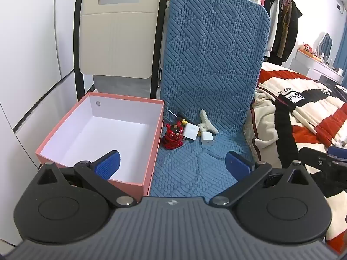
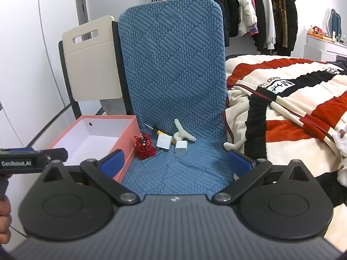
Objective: Organize rigid objects
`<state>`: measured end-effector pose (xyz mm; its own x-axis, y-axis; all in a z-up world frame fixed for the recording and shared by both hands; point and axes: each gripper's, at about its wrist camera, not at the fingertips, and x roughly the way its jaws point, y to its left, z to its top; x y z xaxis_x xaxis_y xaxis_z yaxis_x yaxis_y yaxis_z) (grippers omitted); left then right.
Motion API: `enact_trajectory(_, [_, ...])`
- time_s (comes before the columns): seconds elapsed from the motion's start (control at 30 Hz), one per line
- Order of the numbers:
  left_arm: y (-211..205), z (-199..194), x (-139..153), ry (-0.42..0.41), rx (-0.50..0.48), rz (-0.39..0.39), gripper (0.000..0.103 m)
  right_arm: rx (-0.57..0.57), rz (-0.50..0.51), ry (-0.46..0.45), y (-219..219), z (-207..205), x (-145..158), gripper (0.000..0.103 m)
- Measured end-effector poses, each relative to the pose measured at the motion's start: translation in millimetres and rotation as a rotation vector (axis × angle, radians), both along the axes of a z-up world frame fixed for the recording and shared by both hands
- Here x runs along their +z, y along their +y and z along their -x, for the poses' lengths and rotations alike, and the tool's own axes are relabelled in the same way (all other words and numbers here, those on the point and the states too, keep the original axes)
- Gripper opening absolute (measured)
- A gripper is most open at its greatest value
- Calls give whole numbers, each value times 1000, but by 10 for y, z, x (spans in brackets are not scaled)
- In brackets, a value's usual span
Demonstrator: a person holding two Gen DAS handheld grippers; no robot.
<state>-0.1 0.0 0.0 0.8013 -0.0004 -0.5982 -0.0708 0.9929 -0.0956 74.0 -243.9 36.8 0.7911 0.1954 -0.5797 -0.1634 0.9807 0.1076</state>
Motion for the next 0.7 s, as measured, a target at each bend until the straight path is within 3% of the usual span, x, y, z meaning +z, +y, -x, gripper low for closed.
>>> enact_trajectory(0.7, [18, 19, -3, 8, -3, -5, 103, 2, 10, 12, 44, 32, -13, 103])
